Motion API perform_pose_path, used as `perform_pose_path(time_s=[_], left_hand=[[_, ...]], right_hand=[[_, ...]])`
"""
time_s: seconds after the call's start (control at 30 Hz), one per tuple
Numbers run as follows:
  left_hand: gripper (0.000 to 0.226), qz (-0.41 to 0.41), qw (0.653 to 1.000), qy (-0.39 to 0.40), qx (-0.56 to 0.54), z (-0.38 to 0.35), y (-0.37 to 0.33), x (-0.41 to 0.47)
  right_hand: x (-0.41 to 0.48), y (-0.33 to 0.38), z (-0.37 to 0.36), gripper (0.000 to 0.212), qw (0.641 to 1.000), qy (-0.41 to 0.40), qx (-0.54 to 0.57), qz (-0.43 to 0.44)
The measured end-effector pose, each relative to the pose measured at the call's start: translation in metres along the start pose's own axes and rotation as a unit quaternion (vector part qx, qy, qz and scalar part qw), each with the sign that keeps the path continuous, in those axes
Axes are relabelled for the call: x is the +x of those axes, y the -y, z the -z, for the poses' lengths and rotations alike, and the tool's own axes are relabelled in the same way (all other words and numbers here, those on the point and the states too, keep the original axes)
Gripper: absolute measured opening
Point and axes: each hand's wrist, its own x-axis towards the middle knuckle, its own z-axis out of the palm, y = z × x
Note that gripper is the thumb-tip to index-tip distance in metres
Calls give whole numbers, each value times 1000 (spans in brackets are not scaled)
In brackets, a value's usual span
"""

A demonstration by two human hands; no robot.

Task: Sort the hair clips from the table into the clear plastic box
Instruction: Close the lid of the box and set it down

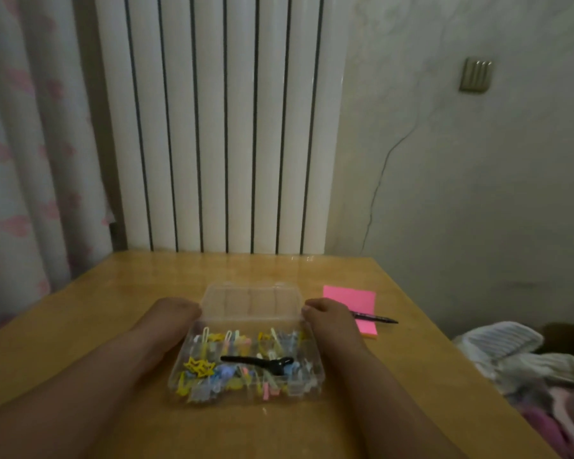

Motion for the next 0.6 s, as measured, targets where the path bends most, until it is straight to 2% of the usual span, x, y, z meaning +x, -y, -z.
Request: perform_pose_path(time_s=[0.17,0.27,0.43,0.53,0.6], left_hand=[[23,-31,996,-3,-81,-5,0,-11],[24,-37,995,2,-96,-1,4,-11],[25,26,989,43,-139,11,-2,-13],[42,56,981,89,-163,21,-10,-22],[55,57,978,116,-164,28,-10,-30]], right_hand=[[-3,-1,-1,50,998,5,55,-1],[-8,0,-4,46,995,8,95,1],[-13,13,8,35,979,32,189,-64],[-23,18,19,32,962,42,249,-103],[-31,17,27,36,969,52,223,-89]])
